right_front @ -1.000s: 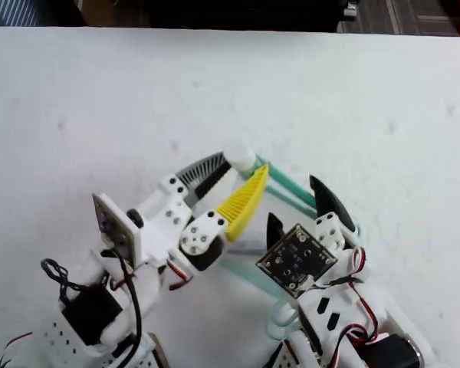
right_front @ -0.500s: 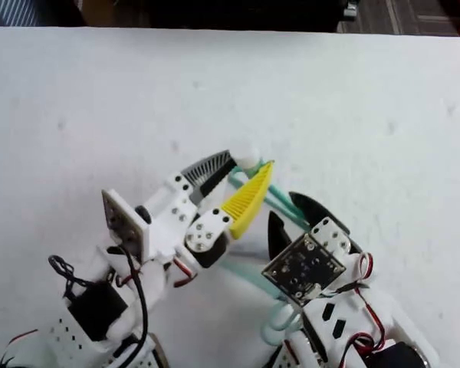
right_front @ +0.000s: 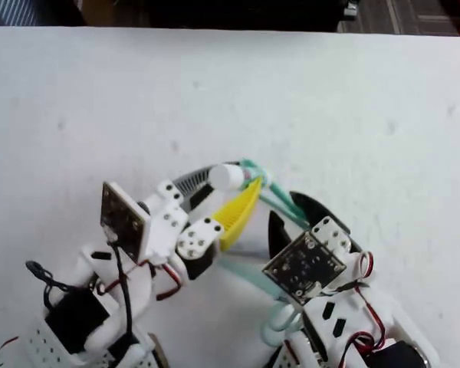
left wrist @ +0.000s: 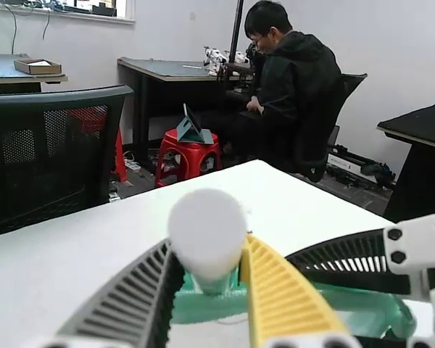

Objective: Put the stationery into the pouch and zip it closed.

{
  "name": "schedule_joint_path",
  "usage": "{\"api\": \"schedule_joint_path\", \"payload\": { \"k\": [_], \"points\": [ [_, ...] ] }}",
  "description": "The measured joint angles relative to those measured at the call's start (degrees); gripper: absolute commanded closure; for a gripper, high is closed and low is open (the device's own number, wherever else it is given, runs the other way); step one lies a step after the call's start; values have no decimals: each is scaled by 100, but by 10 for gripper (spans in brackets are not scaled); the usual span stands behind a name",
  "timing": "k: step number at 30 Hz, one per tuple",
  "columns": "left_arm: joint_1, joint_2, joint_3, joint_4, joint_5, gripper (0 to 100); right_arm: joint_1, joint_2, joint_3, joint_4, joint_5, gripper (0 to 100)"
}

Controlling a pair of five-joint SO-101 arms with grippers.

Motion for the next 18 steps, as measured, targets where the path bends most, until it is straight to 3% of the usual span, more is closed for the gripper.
{"api": "schedule_joint_path", "payload": {
  "k": [8,18],
  "points": [
    [9,9,-9,97,-26,976,0,0,62,0,-9,694],
    [-26,123,-360,264,-431,976,-9,-176,70,0,-9,693]
  ]
}}
